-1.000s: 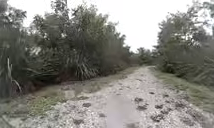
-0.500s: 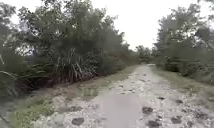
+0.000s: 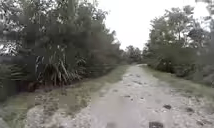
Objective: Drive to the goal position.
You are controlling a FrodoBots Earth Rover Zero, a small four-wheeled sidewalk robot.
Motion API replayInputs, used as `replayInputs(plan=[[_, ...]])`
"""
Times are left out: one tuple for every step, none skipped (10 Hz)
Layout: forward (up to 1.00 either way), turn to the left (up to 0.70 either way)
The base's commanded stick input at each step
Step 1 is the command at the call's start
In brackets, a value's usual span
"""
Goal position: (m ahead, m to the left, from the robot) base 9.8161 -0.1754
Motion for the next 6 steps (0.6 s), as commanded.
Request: replayInputs(plan=[[0.7, 0.0], [0.7, 0.0], [0.7, 0.0], [0.7, 0.0], [0.7, 0.0], [0.7, 0.0]])
